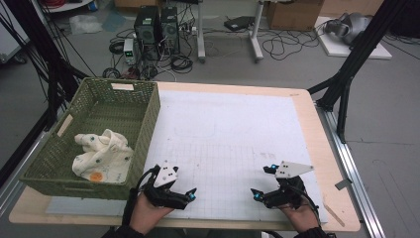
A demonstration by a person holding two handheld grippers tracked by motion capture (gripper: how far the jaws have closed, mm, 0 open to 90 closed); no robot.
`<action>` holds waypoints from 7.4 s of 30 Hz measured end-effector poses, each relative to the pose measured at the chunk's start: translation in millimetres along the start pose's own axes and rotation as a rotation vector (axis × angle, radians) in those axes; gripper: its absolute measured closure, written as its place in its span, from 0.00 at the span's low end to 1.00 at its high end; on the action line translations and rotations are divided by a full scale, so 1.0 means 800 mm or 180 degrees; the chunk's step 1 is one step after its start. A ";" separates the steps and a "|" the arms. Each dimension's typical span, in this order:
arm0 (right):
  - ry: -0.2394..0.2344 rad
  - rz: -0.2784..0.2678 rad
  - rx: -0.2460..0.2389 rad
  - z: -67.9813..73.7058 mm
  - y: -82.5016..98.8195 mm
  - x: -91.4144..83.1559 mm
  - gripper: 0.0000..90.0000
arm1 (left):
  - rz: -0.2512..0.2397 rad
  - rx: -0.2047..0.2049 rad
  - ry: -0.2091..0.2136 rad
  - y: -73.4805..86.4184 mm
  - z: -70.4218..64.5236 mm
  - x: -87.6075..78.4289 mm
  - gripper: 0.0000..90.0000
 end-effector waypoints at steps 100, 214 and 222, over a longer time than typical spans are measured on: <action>-0.0027 -0.0100 0.0113 0.000 0.002 -0.008 0.12 | -0.0225 -0.0788 0.1344 -0.061 0.178 -0.195 0.34; -0.0024 -0.0265 0.0185 -0.006 0.000 -0.019 0.12 | -0.0859 -0.1140 0.1403 -0.095 0.211 -0.231 0.95; -0.0029 -0.0277 0.0172 -0.006 -0.002 -0.019 0.12 | -0.0810 -0.0871 0.1671 -0.143 0.162 -0.201 0.95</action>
Point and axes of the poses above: each handheld gripper's, and its own axes: x roughly forward along the jaws, y roughly out of its underside, z roughly to its left, the point moved 4 cm from there along x, roughly forward along the jaws, and after that the axes turned 10 degrees about z, right-handed, at the moved point
